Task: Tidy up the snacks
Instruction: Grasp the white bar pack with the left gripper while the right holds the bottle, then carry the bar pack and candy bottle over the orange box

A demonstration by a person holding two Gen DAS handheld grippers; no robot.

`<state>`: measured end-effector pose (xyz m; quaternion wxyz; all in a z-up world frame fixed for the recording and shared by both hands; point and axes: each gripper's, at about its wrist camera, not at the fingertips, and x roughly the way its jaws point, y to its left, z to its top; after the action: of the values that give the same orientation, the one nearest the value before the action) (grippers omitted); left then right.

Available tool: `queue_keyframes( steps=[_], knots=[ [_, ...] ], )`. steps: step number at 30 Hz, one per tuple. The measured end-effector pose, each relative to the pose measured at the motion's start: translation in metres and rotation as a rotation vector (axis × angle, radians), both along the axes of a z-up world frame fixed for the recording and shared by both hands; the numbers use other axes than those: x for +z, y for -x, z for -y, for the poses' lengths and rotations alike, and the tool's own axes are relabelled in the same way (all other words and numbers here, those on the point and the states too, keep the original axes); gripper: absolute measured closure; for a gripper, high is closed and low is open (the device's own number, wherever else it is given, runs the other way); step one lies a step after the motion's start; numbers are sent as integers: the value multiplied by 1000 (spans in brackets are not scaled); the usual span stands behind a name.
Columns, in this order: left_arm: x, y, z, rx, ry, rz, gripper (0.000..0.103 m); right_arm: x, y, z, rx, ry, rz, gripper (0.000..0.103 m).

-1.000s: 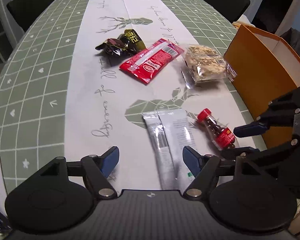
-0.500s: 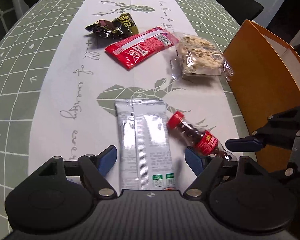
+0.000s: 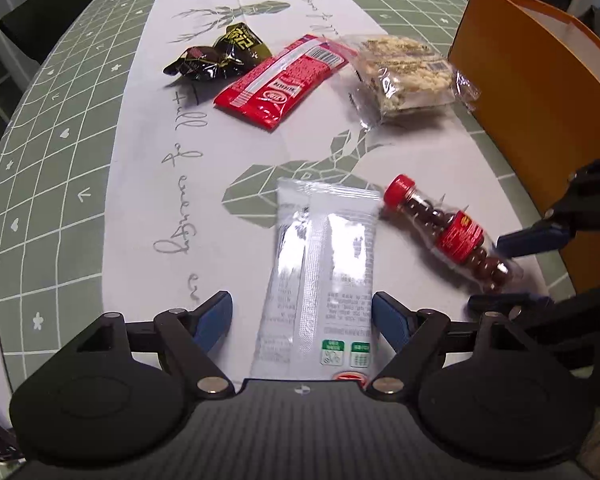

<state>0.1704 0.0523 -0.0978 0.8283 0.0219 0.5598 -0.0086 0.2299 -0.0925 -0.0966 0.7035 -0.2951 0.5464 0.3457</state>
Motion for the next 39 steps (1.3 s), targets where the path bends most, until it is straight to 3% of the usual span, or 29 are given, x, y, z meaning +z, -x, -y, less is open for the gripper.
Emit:
queue_keyframes(
  steps=[4, 7, 11, 14, 18, 21, 22, 32, 39],
  knots=[
    [1, 3, -7, 30, 44, 19, 13, 0, 1, -3, 7, -18, 1, 65],
    [1, 3, -4, 55, 69, 45, 11, -1, 2, -6, 27, -22, 17, 56],
    [-2, 0, 8, 15, -2, 62, 10, -1, 0, -7, 34, -14, 34, 56],
    [-2, -4, 4, 20, 10, 59, 10, -2, -4, -7, 33, -23, 47, 56],
    [-1, -5, -2, 18, 11, 62, 20, -4, -8, -9, 25, -51, 40, 57],
    [1, -3, -3, 15, 16, 64, 35, -3, -10, -11, 17, -72, 20, 65],
    [1, -3, -3, 11, 14, 66, 38, -3, -9, -11, 14, -76, 15, 74],
    [6, 3, 1, -6, 21, 75, 46, 0, -4, -11, 16, -64, 13, 74],
    [13, 7, -1, 18, 59, 27, 46, 16, 0, -8, 18, -52, 25, 74]
  ],
)
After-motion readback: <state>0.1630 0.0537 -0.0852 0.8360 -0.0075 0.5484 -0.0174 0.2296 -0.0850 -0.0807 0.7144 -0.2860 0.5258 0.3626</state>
